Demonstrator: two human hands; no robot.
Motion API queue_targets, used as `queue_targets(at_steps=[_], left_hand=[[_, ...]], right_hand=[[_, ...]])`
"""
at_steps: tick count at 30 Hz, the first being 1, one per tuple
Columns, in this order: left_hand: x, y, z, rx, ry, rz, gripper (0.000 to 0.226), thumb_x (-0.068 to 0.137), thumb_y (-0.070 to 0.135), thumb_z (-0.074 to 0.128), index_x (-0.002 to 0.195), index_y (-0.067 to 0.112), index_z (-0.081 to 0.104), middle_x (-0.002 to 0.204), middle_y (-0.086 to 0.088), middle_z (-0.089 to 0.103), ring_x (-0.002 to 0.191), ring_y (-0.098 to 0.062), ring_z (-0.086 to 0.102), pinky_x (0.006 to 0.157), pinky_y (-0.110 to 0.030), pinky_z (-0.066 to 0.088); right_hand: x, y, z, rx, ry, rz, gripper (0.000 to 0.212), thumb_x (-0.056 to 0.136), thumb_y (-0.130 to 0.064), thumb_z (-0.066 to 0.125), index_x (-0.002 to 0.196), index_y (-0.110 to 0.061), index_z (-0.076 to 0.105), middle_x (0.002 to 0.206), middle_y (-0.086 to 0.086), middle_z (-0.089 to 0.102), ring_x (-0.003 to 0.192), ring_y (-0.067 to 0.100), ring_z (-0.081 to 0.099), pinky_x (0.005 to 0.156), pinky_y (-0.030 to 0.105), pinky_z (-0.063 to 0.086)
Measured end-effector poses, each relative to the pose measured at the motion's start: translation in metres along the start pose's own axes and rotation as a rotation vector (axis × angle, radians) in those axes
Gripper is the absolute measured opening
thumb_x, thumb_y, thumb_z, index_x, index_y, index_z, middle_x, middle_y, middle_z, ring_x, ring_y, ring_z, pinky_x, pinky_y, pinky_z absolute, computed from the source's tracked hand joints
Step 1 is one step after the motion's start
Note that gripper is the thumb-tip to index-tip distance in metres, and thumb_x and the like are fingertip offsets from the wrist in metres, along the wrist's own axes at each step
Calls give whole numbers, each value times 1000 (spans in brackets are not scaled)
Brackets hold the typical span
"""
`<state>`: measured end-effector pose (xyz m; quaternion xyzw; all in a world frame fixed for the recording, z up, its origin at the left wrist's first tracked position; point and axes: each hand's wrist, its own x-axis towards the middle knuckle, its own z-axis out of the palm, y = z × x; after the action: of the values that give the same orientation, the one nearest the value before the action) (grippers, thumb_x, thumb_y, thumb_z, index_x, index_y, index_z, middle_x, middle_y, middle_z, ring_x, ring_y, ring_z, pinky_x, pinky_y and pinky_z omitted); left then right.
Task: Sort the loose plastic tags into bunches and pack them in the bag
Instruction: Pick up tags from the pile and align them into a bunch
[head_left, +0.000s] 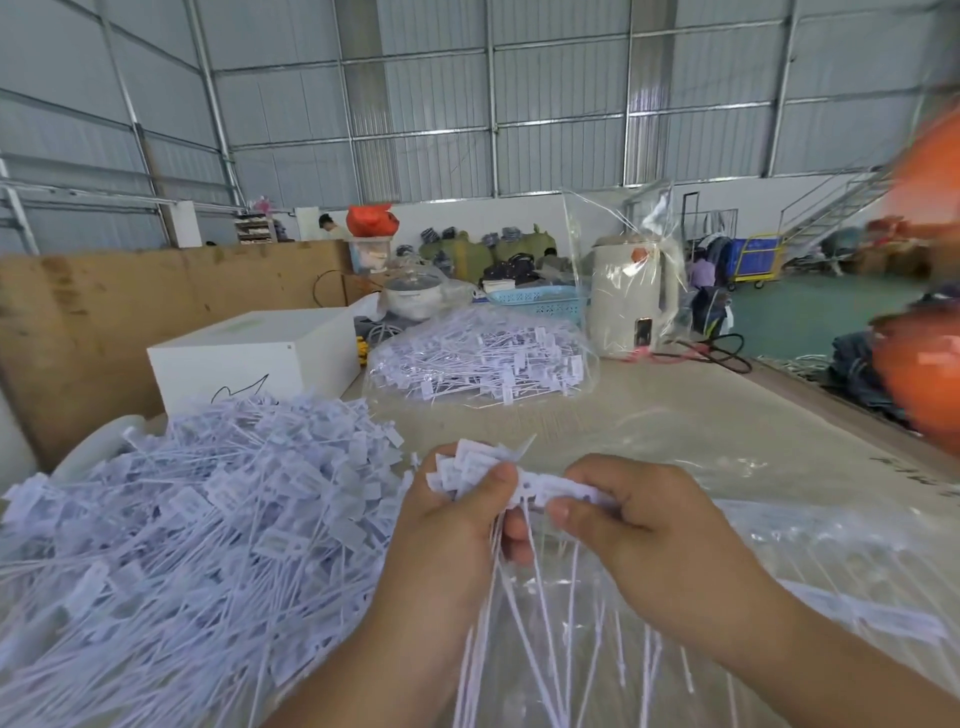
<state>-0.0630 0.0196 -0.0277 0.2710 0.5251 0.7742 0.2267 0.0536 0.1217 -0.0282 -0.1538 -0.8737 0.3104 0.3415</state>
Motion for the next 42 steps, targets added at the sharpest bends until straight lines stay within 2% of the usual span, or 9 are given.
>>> queue_targets(at_steps=[10, 14, 19, 21, 26, 31, 34, 36, 42], left_hand=[[-18, 5, 6, -165, 83, -209, 30, 93, 26, 61, 79, 0, 67, 50, -7, 56, 35, -12, 50, 36, -15, 40], [-5, 13, -12, -157, 171, -180, 38, 100, 28, 51, 88, 0, 74, 50, -5, 51, 34, -11, 44, 35, -15, 38], [4, 15, -18, 66, 34, -25, 18, 96, 18, 58, 101, 2, 66, 51, -5, 58, 35, -13, 46, 35, -18, 37], [-4, 6, -5, 106, -83, 15, 12, 94, 14, 60, 98, 4, 61, 58, -21, 61, 35, -17, 45, 35, -21, 38], [-14, -3, 4, 48, -104, -42, 20, 90, 23, 65, 95, 4, 58, 49, -7, 52, 39, -16, 48, 38, -23, 41], [-11, -2, 1, 111, -113, 2, 31, 79, 3, 77, 101, -4, 57, 51, -5, 59, 39, -14, 53, 37, -21, 41], [-7, -1, -3, 100, -59, 26, 18, 83, -3, 69, 97, -1, 57, 52, -6, 60, 38, -13, 52, 37, -21, 41], [-6, -2, -4, 122, -43, 36, 13, 83, -4, 67, 92, 1, 58, 52, -5, 59, 38, -12, 50, 38, -20, 42], [-9, 1, 2, -87, -22, -138, 18, 81, 14, 67, 74, -2, 62, 49, -10, 56, 34, -15, 51, 36, -20, 40]], right_hand=[[-8, -8, 25, -33, 197, -114, 22, 96, -36, 55, 80, -23, 64, 61, -4, 62, 53, 13, 54, 52, 30, 47], [-7, -13, 15, 45, 315, -100, 27, 94, -42, 52, 72, -27, 54, 46, -10, 45, 38, 6, 37, 39, 13, 24], [-11, -12, 3, 280, -31, -12, 10, 80, -47, 56, 88, -43, 54, 52, -8, 45, 45, 4, 32, 45, 19, 28], [-13, -9, 6, 260, -148, -38, 26, 89, -37, 60, 102, -53, 45, 58, -8, 58, 47, 4, 36, 48, 16, 31], [-11, -3, 2, 169, -99, -24, 46, 89, -35, 66, 117, -54, 35, 61, -1, 59, 49, 4, 44, 52, 13, 34], [-10, 1, 2, 208, -188, 27, 55, 77, -54, 64, 123, -57, 34, 70, -3, 63, 60, 3, 53, 60, 17, 40], [-7, -2, -8, 175, -250, 63, 18, 85, -48, 64, 97, -34, 63, 62, -11, 54, 58, -1, 47, 58, 20, 37], [-6, -1, -13, 175, -294, 87, 25, 93, -34, 62, 70, -23, 63, 55, -10, 48, 53, 4, 46, 56, 21, 37], [-8, -14, 7, 287, 38, 79, 32, 92, -24, 61, 60, -24, 64, 47, -9, 40, 45, 9, 34, 43, 17, 28]])
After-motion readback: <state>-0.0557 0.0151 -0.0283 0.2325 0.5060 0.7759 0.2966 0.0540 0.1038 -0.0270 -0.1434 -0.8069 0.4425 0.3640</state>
